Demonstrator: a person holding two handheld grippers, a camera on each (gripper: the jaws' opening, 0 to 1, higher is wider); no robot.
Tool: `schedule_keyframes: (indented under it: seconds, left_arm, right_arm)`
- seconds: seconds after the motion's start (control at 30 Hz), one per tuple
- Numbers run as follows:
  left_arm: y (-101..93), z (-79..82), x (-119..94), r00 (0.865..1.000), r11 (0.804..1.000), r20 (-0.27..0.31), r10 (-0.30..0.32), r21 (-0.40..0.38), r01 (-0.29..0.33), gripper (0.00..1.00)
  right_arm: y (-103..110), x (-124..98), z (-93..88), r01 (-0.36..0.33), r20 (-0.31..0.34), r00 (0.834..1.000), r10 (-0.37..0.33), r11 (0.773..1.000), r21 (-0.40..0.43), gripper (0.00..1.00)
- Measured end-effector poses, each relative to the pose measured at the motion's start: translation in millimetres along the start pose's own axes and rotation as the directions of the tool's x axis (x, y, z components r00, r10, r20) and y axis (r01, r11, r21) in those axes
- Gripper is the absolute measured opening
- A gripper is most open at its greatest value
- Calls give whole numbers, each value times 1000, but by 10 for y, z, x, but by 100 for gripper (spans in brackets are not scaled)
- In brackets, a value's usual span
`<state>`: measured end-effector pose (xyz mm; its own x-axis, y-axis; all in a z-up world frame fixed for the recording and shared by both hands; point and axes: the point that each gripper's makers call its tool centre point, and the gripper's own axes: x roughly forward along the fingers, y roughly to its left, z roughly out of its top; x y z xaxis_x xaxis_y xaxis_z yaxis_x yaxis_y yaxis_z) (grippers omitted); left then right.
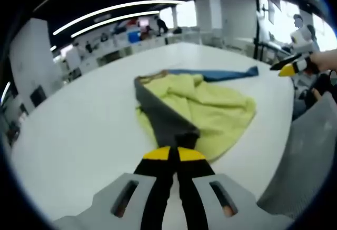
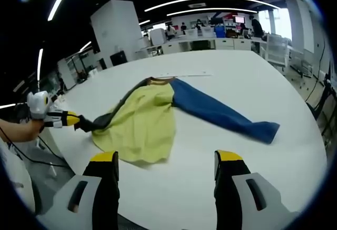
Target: Fold the garment on the visible template until the final outline fits inside the template.
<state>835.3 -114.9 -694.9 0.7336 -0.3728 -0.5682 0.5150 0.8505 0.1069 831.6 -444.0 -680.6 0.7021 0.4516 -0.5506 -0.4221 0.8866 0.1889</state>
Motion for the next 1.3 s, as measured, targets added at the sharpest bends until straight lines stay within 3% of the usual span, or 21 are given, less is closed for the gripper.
schedule_keyframes:
  seconds: [1.3]
  left_arm:
    - [630,202,-92,995,995,28,99,-5,-99,0]
  right_arm:
    - [78,21,-19,-16,1,1000,16,1000,3,73]
